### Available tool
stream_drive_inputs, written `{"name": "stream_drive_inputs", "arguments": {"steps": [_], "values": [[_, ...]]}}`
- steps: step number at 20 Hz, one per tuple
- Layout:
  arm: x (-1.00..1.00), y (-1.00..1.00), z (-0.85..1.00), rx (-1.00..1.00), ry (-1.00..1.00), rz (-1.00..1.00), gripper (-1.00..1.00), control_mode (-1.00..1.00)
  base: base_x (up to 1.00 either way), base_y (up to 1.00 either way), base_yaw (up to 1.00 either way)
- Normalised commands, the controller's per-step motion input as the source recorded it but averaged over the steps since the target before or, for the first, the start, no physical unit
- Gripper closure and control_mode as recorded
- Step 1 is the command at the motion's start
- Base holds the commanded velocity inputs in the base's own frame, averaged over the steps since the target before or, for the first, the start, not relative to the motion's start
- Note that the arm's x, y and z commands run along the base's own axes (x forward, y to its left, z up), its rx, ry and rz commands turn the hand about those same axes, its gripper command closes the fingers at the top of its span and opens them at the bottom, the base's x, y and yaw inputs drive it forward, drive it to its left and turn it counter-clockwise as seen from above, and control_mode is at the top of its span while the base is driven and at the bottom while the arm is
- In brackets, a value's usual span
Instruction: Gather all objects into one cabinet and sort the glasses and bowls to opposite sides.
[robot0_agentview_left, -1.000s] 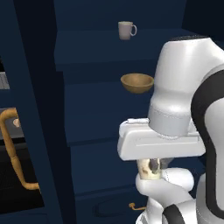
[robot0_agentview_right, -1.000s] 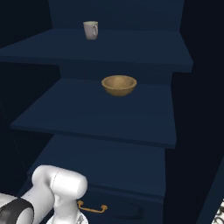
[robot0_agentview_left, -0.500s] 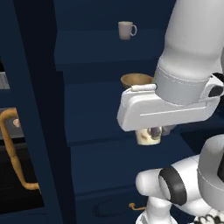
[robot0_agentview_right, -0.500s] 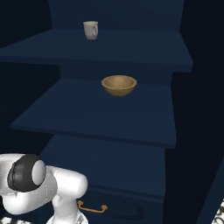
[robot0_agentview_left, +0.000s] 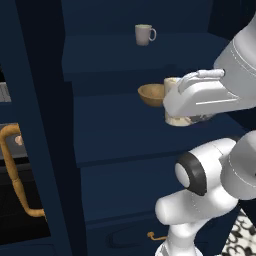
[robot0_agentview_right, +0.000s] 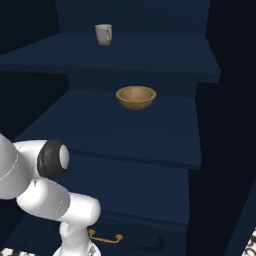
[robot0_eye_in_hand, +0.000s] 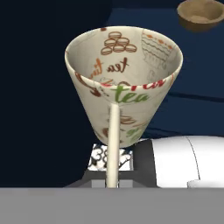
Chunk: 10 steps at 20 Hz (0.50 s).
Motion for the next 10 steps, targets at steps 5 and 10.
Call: {"name": "stream_drive_inputs", "arguments": {"steps": [5,10], "values": [[-0.13,0.23,0.75,-0.05,-0.20,-0.11,1.00,-1.00,0.00,0.00,0.00],[0.35,0.03,0.64,-0.07,-0.02,-0.07,1.00,-1.00,0.00,0.00,0.00]]}}
